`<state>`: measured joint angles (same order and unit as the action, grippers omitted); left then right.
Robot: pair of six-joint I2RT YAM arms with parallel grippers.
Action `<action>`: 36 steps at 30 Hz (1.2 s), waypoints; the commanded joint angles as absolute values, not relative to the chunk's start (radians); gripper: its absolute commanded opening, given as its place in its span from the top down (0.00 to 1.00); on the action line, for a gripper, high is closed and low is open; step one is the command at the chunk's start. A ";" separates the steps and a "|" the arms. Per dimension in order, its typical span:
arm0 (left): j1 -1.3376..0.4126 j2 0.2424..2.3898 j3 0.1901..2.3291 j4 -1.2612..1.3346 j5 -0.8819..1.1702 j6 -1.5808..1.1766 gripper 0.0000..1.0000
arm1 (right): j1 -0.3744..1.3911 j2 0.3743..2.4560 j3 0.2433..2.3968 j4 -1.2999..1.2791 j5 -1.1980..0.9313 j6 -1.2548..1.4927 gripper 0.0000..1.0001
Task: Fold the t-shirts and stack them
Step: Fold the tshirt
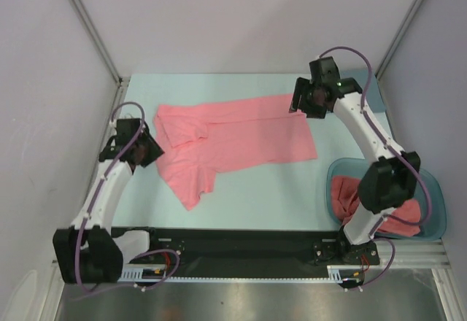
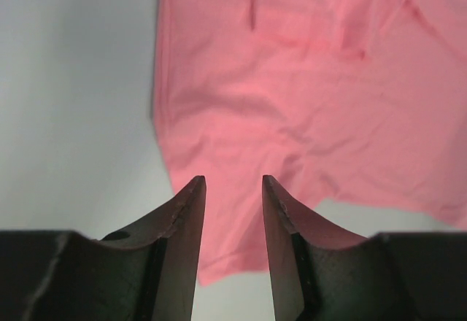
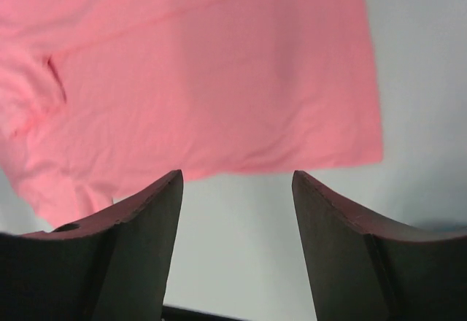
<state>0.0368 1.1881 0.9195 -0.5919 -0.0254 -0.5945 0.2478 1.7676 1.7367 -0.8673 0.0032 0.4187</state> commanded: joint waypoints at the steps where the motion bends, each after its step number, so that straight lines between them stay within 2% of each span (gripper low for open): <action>1: -0.024 1.000 0.796 -0.727 -0.045 -0.738 0.58 | 0.323 1.610 1.529 -0.859 -0.031 0.449 0.33; 4: -0.095 0.877 0.611 -0.769 -0.008 -0.888 0.59 | 0.395 1.485 1.375 -0.838 -0.023 0.466 0.34; 9: -0.138 0.726 0.489 -0.775 0.008 -1.008 0.62 | 0.431 1.367 1.247 -0.844 -0.020 0.495 0.34; 14: -0.204 0.858 0.482 -0.724 -0.019 -1.006 0.58 | 0.436 1.299 1.226 -0.870 -0.003 0.489 0.34; 18: -0.273 0.949 0.479 -0.739 -0.040 -1.055 0.60 | 0.436 1.292 1.250 -0.888 -0.003 0.483 0.34; 25: -0.374 0.980 0.518 -0.756 -0.069 -1.095 0.54 | 0.437 1.270 1.233 -0.884 -0.005 0.483 0.34; 36: -0.434 1.049 0.508 -0.730 -0.083 -1.160 0.56 | 0.436 1.226 1.187 -0.858 -0.009 0.489 0.34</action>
